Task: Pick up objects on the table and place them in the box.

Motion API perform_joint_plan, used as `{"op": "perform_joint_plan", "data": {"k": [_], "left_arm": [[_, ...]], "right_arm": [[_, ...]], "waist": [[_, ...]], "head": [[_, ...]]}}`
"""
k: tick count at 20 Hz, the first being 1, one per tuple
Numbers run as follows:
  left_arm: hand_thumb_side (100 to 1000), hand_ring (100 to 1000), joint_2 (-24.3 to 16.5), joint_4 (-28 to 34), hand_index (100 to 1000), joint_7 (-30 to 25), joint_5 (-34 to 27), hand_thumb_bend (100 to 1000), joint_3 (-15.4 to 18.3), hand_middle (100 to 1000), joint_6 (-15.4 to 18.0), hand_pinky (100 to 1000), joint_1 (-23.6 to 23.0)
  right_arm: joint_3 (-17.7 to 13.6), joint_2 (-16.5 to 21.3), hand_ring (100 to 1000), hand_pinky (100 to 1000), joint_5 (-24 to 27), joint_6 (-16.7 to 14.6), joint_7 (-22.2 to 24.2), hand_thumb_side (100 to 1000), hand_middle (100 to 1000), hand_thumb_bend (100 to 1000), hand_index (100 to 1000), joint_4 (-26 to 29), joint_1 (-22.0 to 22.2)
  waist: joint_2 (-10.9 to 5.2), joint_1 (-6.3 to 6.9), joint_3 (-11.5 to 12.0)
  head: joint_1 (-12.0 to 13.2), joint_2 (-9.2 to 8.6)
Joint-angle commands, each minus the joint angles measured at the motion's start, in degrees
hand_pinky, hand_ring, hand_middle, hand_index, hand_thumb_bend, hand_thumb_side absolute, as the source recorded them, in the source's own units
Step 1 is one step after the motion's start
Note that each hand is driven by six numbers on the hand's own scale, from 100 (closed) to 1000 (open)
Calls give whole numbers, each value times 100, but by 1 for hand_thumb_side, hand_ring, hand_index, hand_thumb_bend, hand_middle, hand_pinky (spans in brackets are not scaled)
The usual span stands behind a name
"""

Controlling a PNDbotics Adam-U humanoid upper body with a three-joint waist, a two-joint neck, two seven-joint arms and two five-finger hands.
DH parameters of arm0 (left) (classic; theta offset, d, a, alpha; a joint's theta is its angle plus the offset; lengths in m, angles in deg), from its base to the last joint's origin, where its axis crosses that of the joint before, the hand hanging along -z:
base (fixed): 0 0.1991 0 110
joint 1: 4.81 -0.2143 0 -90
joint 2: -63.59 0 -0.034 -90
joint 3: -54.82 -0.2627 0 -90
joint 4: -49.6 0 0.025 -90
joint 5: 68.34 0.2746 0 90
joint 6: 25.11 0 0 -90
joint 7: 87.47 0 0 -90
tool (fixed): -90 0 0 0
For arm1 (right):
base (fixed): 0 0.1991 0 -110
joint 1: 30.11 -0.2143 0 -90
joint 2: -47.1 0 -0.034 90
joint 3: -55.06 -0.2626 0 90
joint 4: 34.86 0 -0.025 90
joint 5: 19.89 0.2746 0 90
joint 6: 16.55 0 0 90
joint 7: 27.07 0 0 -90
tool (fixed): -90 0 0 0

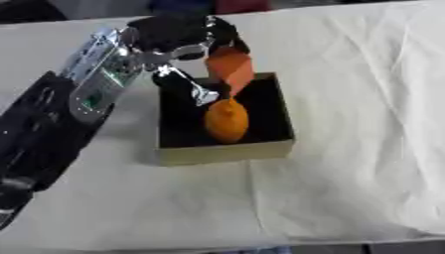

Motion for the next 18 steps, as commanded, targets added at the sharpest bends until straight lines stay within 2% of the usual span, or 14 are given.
{"op": "perform_joint_plan", "data": {"k": [1, 8, 16, 17, 18], "left_arm": [[338, 543, 27, -134, 719, 42, 182, 100, -47, 604, 132, 645, 38], [320, 557, 102, -462, 735, 159, 538, 100, -84, 617, 298, 662, -20], [304, 554, 16, -215, 733, 362, 647, 100, -5, 618, 269, 659, -29], [307, 556, -11, -127, 736, 370, 651, 100, 14, 620, 253, 660, -31], [362, 576, -35, -54, 761, 344, 656, 100, 20, 649, 246, 667, -35]], "right_arm": [[-83, 124, 652, 800, 31, 32, -17, 783, 646, 111, 700, 137, -79], [-108, 135, 651, 802, 70, 52, -7, 785, 645, 107, 701, 168, -46], [-129, 136, 651, 802, 70, 71, -2, 785, 644, 105, 700, 186, 10], [-126, 134, 651, 802, 68, 70, 2, 785, 644, 105, 699, 188, 17], [-125, 132, 651, 802, 66, 68, 6, 785, 643, 106, 699, 190, 21]], "waist": [[-78, -15, -14], [-62, -13, -41], [-101, 2, -37], [-110, 3, -32], [-117, 4, -30]], "head": [[22, -18], [29, -67], [36, -90], [32, -90], [35, -92]]}}
